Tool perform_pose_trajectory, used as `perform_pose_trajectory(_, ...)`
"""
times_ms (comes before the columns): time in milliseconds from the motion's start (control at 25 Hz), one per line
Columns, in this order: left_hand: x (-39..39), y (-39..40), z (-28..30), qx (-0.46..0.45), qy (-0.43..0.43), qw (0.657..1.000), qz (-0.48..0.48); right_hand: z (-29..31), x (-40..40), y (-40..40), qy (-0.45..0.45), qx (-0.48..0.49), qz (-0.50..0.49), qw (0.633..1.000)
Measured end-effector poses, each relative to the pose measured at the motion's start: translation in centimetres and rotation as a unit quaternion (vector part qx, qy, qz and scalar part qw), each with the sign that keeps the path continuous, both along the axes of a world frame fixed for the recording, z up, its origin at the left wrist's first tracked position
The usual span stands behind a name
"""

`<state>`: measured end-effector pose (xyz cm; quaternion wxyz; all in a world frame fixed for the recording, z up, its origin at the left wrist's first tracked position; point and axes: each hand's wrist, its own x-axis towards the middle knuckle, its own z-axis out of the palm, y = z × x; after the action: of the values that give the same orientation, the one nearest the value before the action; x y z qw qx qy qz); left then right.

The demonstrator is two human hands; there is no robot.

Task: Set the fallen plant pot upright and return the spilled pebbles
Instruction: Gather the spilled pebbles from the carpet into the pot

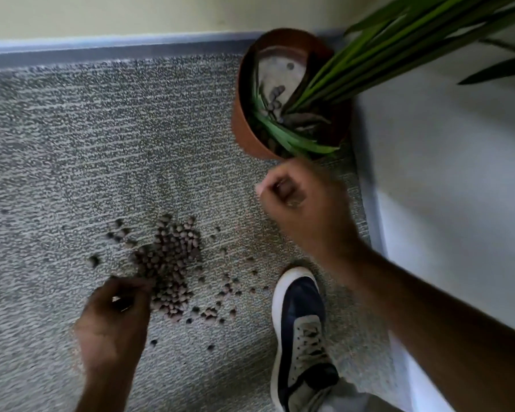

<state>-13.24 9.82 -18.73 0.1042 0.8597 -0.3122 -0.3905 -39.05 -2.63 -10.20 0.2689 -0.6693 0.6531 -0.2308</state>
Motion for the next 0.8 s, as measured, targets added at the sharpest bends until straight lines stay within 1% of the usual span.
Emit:
perform_pose_trajectory(80,-2.2,-2.0,2.0,-0.041,0.052,0.997,0.032,0.6,-1.1,-2.9,0.013,-0.043,-0.055,0.997)
perform_pose_trajectory(120,-3.4,-3.4,2.9,-0.069,0.091,0.992,0.045,0.8,-1.6,-4.1,0.028,-0.061,-0.065,0.996)
perform_pose_trajectory(200,-6.1,-6.8,5.2,-0.120,0.175,0.976,0.057,0.9,-2.4,-6.0,0.079,-0.084,-0.052,0.992)
perform_pose_trajectory(280,-8.8,-10.6,7.3,-0.156,0.238,0.958,0.035,1.1,-2.6,-7.0,0.125,-0.060,-0.005,0.990)
perform_pose_trajectory(320,-10.2,-12.2,8.0,-0.175,0.254,0.951,0.015,1.1,-2.5,-6.9,0.141,-0.039,0.021,0.989)
perform_pose_trajectory(400,-12.4,-15.6,9.7,-0.227,0.269,0.936,-0.022,1.8,-2.6,-6.1,0.159,-0.040,0.054,0.985)
perform_pose_trajectory(480,-14.1,-18.5,11.0,-0.253,0.287,0.923,-0.035,2.7,-2.9,-4.1,0.151,-0.057,0.025,0.987)
perform_pose_trajectory(600,-16.0,-21.2,11.2,-0.219,0.307,0.926,-0.017,3.1,-3.3,0.8,0.092,-0.023,-0.074,0.993)
perform_pose_trajectory(680,-16.5,-22.2,10.7,-0.186,0.309,0.932,-0.015,2.6,-3.0,3.9,0.071,0.010,-0.107,0.992)
perform_pose_trajectory(760,-16.7,-21.9,10.2,-0.147,0.306,0.938,-0.063,1.6,-2.8,6.9,0.060,0.044,-0.122,0.990)
perform_pose_trajectory(800,-16.4,-21.5,9.9,-0.148,0.300,0.937,-0.100,1.1,-2.7,7.8,0.051,0.059,-0.127,0.989)
